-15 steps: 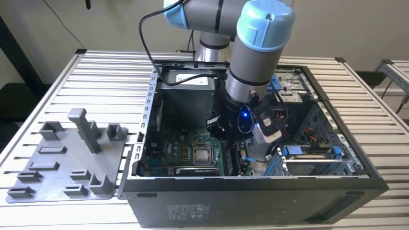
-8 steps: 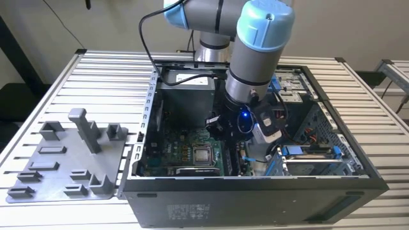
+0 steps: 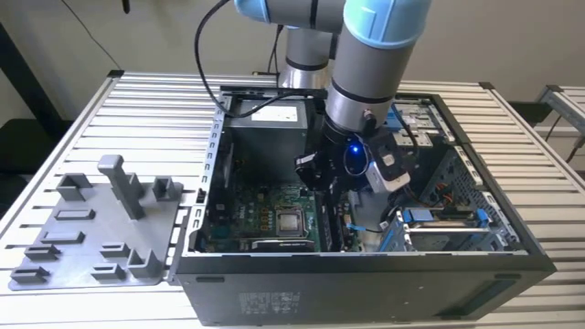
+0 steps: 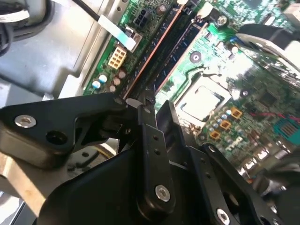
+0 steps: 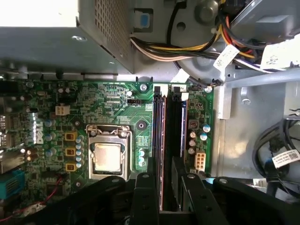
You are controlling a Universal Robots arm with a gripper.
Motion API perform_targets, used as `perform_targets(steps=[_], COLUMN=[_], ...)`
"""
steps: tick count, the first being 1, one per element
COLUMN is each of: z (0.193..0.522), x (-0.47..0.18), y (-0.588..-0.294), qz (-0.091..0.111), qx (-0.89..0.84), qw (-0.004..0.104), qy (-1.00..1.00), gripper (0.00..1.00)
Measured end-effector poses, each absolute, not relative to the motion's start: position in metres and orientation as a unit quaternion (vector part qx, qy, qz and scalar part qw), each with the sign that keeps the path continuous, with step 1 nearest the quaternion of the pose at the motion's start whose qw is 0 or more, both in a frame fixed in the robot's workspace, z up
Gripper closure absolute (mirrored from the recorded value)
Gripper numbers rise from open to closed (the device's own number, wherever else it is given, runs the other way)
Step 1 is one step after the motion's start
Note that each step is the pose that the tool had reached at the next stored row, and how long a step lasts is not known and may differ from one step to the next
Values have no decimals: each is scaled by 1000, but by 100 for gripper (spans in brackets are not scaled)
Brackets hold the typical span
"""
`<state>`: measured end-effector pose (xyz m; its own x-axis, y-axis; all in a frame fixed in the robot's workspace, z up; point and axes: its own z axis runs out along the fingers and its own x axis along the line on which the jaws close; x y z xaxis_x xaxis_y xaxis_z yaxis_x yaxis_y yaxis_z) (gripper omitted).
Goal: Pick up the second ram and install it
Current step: 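Insert the second ram into the second slot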
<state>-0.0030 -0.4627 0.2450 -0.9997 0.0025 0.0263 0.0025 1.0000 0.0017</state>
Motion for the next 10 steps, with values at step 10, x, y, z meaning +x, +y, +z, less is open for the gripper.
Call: perform_targets(steps=[10], z=[245], x=[-3], y=[-463], qz=[-2], qx=[-1], qw=[13], qy=[-1000], gripper=[89])
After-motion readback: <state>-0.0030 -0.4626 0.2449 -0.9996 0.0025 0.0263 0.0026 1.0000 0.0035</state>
